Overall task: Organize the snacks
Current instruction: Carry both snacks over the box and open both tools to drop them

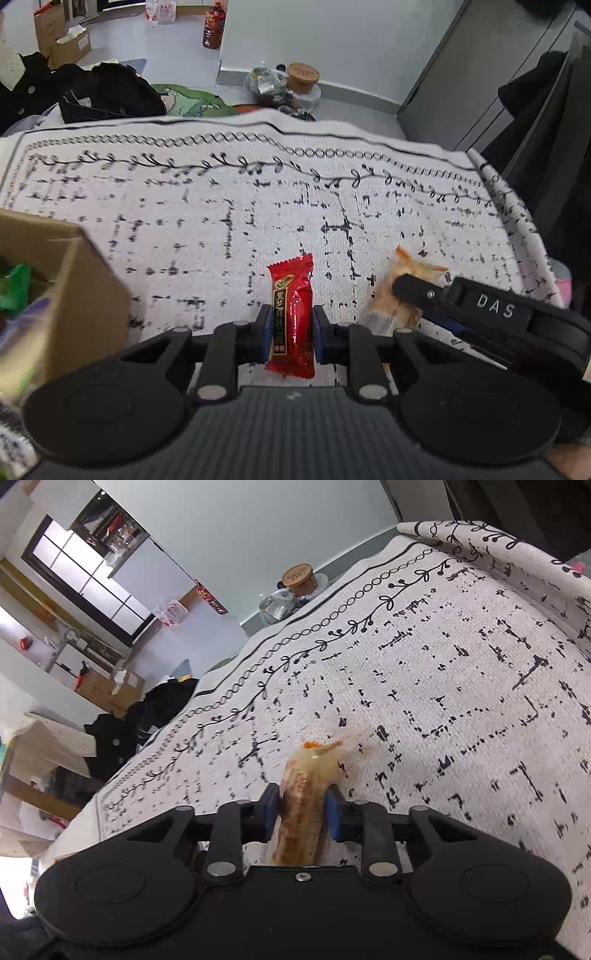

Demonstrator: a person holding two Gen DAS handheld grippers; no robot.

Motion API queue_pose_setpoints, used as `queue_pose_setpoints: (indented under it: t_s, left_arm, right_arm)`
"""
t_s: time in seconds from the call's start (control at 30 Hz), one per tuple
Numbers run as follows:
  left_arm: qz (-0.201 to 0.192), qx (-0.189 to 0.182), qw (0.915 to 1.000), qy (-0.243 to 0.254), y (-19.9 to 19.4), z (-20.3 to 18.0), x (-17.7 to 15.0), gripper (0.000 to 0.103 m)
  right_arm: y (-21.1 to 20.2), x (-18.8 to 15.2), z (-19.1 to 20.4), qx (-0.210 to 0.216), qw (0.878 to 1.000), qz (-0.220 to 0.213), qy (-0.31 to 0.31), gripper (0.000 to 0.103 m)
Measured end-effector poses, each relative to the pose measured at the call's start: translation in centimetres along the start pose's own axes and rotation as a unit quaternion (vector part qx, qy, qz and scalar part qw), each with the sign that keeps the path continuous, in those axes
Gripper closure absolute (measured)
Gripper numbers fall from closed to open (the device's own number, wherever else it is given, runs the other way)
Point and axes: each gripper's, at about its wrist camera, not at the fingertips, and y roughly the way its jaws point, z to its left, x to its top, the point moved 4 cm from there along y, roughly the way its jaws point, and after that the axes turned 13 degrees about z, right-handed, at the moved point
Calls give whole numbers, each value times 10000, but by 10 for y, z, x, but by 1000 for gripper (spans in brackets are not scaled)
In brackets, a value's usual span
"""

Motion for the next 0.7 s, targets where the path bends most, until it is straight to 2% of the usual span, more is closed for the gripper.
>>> queue_pose_setpoints:
  t_s: [0.4, 0.7]
  left_arm:
    - [-350, -195, 9984, -403, -61, 17, -24, 82]
    - [-528, -158, 9956, -762, -100, 45, -41, 82]
  right_arm:
    - [-33, -22, 19, 215, 9995, -40, -223, 80]
    - [-59, -35, 56, 484, 9972, -177, -533, 80]
